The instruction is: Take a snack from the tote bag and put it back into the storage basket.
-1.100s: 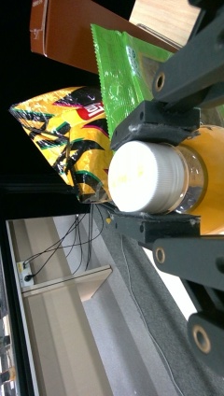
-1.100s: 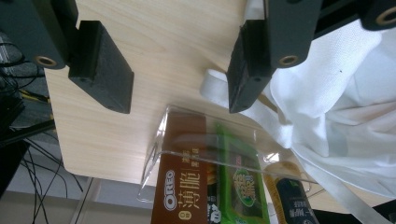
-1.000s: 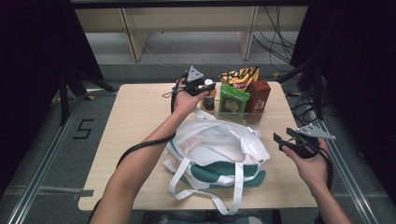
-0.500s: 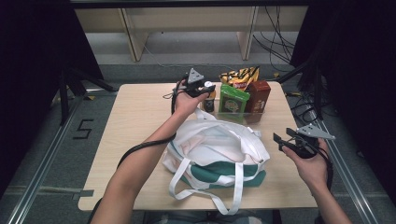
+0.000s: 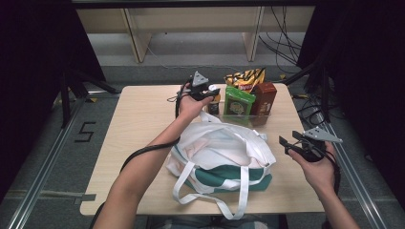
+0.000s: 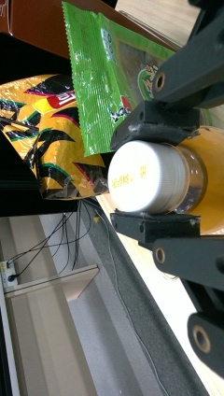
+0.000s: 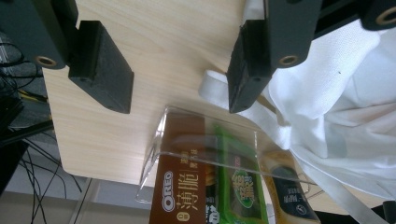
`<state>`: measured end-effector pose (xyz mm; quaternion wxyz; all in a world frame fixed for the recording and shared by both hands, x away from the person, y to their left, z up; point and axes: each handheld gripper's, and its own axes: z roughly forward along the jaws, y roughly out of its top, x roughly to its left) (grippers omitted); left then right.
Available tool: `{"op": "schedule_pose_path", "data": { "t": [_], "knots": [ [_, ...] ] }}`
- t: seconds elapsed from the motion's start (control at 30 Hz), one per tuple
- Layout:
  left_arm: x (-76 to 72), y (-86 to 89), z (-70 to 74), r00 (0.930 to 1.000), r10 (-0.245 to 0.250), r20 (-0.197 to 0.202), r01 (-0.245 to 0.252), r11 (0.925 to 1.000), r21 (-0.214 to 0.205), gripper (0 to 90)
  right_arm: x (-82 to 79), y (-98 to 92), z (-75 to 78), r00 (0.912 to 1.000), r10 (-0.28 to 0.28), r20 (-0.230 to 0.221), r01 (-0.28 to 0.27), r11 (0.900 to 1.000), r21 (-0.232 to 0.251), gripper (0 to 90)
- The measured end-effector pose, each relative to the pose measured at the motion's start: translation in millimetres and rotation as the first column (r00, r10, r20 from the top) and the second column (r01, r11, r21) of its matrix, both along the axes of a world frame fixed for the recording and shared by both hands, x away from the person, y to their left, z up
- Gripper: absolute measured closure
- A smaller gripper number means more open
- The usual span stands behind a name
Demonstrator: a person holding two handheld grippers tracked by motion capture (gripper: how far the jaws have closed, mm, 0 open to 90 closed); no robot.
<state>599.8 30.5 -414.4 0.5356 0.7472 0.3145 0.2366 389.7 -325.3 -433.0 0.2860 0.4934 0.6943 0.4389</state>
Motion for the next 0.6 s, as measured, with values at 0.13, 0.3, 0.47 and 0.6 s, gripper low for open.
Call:
{"op": "schedule_pose_path", "data": {
  "t": [0.13,0.3,0.47,0.6],
  "knots": [
    [0.1,-0.5,-0.1,1.0,0.0,0.0,0.0,1.0,-0.002,58.8,0.1,-0.2,0.2,1.0,0.001,0.002,-0.001,1.0,-0.006,41.5],
    [1.0,0.1,0.3,1.0,0.005,-0.005,-0.005,1.0,0.0,58.8,-0.1,-0.1,-0.1,1.0,0.002,0.0,-0.002,1.0,-0.001,41.5],
    [1.7,1.4,1.6,0.9999,0.008,-0.007,-0.008,1.0,0.005,58.7,1.1,-0.7,-0.2,0.9999,0.009,0.007,-0.009,0.9999,-0.008,41.5],
    [1.9,1.6,2.4,0.9999,0.013,-0.006,-0.013,0.9999,0.008,58.7,-0.7,2.0,0.3,0.9996,-0.008,-0.025,0.008,0.9999,0.012,41.5]
  ]
}}
